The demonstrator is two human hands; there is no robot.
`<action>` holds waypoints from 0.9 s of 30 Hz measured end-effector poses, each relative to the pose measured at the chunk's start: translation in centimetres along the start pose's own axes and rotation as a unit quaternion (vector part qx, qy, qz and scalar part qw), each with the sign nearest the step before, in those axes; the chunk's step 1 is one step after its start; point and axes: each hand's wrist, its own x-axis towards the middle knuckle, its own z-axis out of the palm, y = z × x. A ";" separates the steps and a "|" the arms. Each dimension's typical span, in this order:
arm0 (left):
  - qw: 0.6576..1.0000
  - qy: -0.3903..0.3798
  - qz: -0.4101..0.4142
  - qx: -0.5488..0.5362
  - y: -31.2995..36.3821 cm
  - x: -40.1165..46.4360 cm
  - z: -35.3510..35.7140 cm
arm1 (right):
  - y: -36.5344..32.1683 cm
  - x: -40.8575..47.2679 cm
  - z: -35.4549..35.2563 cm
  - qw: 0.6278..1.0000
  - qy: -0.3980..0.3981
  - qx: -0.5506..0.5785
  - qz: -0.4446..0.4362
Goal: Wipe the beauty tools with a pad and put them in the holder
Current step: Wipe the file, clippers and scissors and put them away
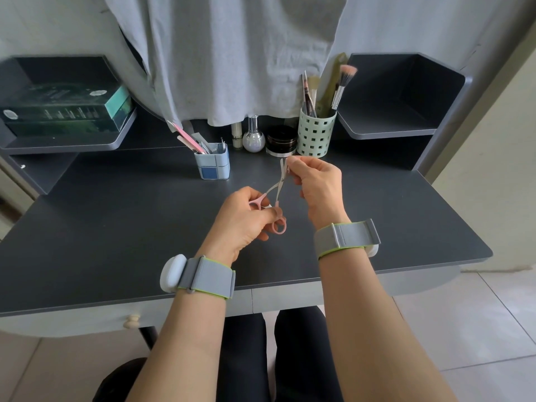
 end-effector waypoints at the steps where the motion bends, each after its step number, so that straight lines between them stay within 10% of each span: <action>1: 1.000 0.000 0.000 0.000 0.0 0.0 0.0 | 0.0 0.0 0.0 1.000 0.000 0.001 0.001; 27: 0.999 0.035 0.010 0.023 1.1 -0.2 -2.1 | 0.2 0.9 2.5 1.000 -0.020 0.023 0.006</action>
